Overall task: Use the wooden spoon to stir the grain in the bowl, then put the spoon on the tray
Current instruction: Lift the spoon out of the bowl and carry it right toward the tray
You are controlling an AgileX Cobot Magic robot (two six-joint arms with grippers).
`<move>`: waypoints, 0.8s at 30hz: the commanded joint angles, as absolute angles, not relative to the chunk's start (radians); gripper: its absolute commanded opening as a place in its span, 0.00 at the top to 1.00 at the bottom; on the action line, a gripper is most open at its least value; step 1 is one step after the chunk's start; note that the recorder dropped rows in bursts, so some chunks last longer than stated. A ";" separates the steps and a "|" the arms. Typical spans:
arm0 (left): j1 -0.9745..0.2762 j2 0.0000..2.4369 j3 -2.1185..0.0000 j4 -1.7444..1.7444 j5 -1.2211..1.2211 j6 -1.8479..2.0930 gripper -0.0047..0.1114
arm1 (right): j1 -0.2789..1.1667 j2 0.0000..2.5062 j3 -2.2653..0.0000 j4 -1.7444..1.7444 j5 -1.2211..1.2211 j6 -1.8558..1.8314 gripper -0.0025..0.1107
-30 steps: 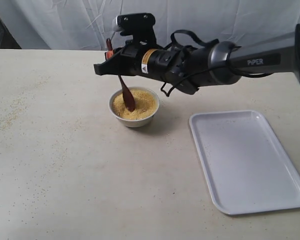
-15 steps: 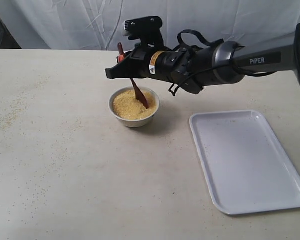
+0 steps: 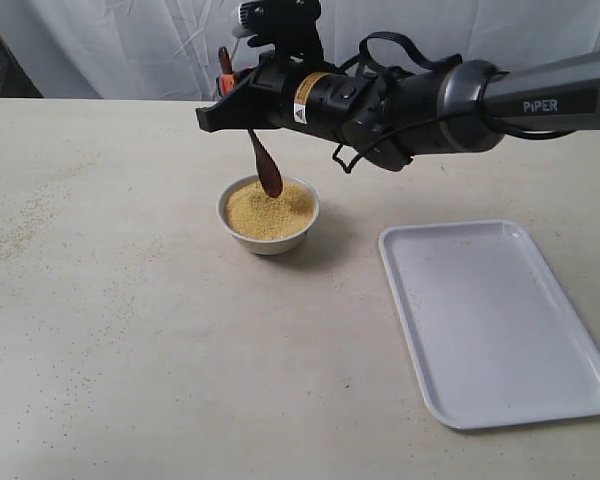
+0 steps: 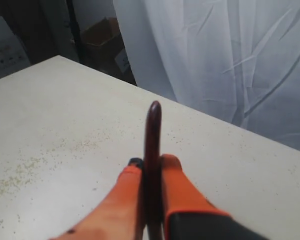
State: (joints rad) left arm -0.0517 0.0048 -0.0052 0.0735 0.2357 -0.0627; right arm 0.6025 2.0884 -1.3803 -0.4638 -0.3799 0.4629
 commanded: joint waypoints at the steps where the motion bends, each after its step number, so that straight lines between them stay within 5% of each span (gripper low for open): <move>1: -0.051 0.000 0.000 0.072 0.231 -0.066 0.96 | 0.594 2.132 -1.381 -0.464 -0.345 0.451 0.99; 15: -0.051 0.000 0.000 0.072 0.231 -0.066 0.96 | 0.606 2.050 -1.381 -0.496 -0.271 0.447 0.99; 24: -0.051 0.000 0.000 0.072 0.231 -0.066 0.96 | 0.564 1.800 -1.381 -0.412 0.401 0.444 0.99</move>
State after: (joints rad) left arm -0.0517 0.0048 -0.0052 0.0735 0.2357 -0.0627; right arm 0.6017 1.8554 -1.3803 -0.4428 0.1587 0.4547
